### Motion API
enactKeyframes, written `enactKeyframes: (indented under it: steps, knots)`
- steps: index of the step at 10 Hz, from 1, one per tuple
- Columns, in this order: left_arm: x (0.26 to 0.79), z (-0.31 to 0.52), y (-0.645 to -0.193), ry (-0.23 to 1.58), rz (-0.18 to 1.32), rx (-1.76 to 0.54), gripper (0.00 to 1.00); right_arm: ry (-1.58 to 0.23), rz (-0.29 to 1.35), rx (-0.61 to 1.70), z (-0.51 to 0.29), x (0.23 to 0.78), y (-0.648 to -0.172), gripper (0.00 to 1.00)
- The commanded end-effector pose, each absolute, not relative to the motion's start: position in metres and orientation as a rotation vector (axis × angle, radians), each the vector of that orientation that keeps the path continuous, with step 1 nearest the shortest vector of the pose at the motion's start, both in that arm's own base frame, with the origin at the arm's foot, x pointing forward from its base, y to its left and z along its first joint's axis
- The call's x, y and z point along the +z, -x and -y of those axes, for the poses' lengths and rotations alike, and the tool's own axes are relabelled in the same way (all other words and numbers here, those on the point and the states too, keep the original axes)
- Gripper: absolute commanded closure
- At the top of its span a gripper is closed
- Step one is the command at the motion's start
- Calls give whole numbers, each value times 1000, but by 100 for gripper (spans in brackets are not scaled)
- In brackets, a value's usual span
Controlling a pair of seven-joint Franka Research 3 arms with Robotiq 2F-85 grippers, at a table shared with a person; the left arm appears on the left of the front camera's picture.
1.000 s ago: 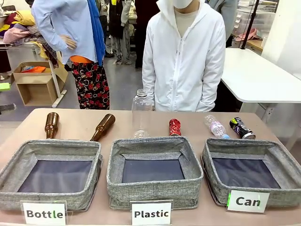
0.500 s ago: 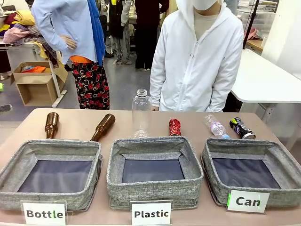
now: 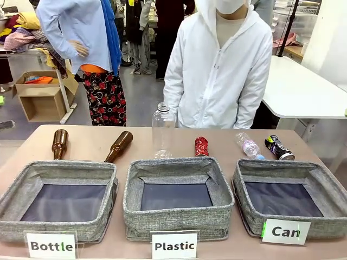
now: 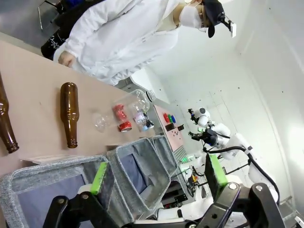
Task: Sort the can waste into the basket.
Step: Pick up the can waste from the table and place it in the right Fabric basket.
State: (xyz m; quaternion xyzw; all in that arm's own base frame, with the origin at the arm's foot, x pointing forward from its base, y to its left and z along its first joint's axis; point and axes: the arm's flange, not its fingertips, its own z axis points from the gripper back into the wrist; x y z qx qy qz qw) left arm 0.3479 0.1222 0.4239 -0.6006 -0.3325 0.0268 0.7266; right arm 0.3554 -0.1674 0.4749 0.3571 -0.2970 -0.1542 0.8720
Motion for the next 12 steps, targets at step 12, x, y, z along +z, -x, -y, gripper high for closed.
enactKeyframes:
  steps: [12]
  knots:
    - [423, -125, -346, 1323, 739, 34, 0, -68, 455, -121, 62, 461, -484, 0]
